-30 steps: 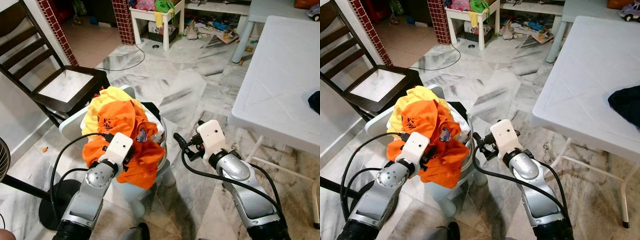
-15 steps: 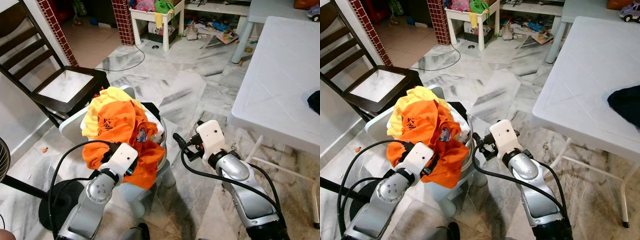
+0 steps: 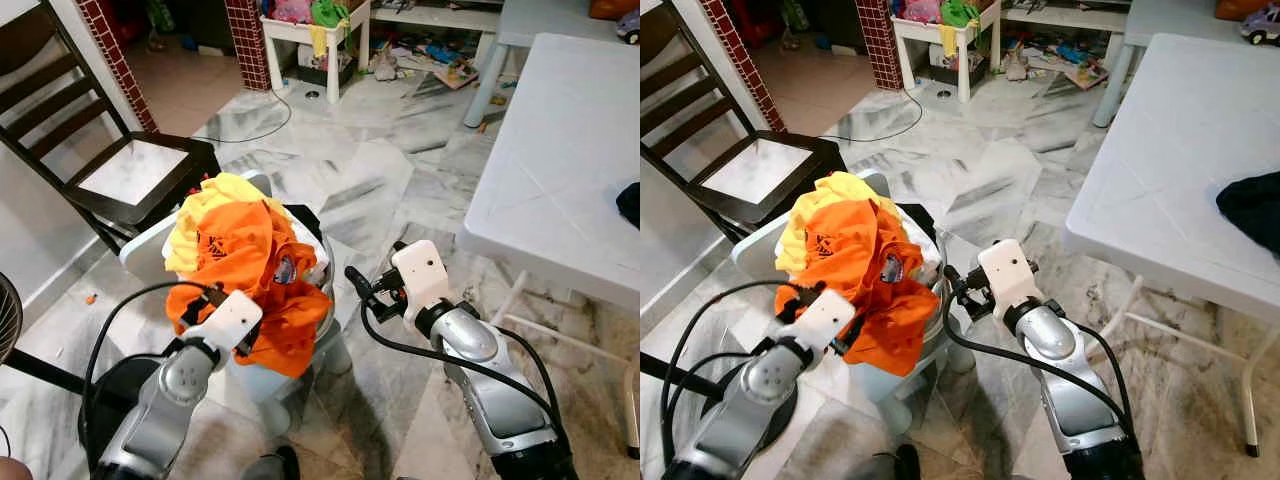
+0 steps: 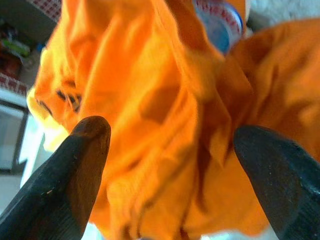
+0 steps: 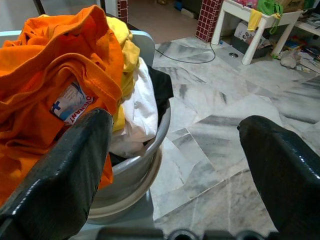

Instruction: Hang hanger

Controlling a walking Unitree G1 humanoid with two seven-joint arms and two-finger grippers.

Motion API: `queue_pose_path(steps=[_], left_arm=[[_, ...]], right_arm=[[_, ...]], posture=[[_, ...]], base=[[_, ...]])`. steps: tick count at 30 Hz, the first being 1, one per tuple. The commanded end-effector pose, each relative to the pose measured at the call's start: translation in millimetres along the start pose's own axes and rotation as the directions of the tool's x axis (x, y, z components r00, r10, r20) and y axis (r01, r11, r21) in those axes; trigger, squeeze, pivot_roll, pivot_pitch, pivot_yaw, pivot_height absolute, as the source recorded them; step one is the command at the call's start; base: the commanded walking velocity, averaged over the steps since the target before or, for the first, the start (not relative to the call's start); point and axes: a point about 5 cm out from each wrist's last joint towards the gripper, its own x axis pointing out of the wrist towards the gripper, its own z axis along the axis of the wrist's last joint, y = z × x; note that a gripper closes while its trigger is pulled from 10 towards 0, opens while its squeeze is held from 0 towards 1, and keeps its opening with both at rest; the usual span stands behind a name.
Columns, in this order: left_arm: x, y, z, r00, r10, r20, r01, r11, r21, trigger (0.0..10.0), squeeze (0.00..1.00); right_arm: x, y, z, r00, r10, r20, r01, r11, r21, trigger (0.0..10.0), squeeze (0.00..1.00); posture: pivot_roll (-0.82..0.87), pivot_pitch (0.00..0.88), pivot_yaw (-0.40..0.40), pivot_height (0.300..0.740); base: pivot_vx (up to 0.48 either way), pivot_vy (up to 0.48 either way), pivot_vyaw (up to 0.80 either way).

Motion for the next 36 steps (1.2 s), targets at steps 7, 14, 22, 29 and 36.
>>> queue_pose_path(steps=[7,14,22,29,36], left_arm=[[11.7,6.4,-8.1,1.000,0.011,-0.018,-0.011,1.000,0.007,4.8,0.00],[17.1,1.6,-9.2,1.000,-0.015,-0.006,0.015,1.000,-0.006,0.0,0.00],[20.6,-6.1,-8.2,0.999,-0.040,0.019,0.040,0.999,0.005,0.0,0.00],[21.9,-6.3,-8.2,0.999,-0.043,0.027,0.043,0.999,0.010,0.0,0.00],[23.0,-6.5,-8.4,0.999,-0.045,0.028,0.045,0.999,0.014,0.0,0.00]], right_arm=[[-0.7,1.4,1.6,1.000,0.012,0.008,-0.012,1.000,-0.007,10.0,0.00],[1.0,1.7,4.1,1.000,0.011,0.014,-0.011,1.000,-0.006,10.0,0.00],[0.9,1.4,4.2,1.000,0.012,0.015,-0.012,1.000,-0.011,10.0,0.00],[1.3,1.7,4.7,1.000,0.013,0.017,-0.013,1.000,-0.011,10.0,0.00],[1.0,3.1,4.7,1.000,0.019,0.017,-0.019,1.000,-0.006,10.0,0.00]], posture=[[-0.07,0.133,0.088,0.740],[-0.07,0.133,0.091,0.740],[-0.07,0.131,0.087,0.740],[-0.07,0.131,0.087,0.740],[-0.07,0.131,0.088,0.740]], base=[[0.000,0.000,0.00],[0.000,0.000,0.00],[0.000,0.000,0.00],[0.000,0.000,0.00],[0.000,0.000,0.00]])
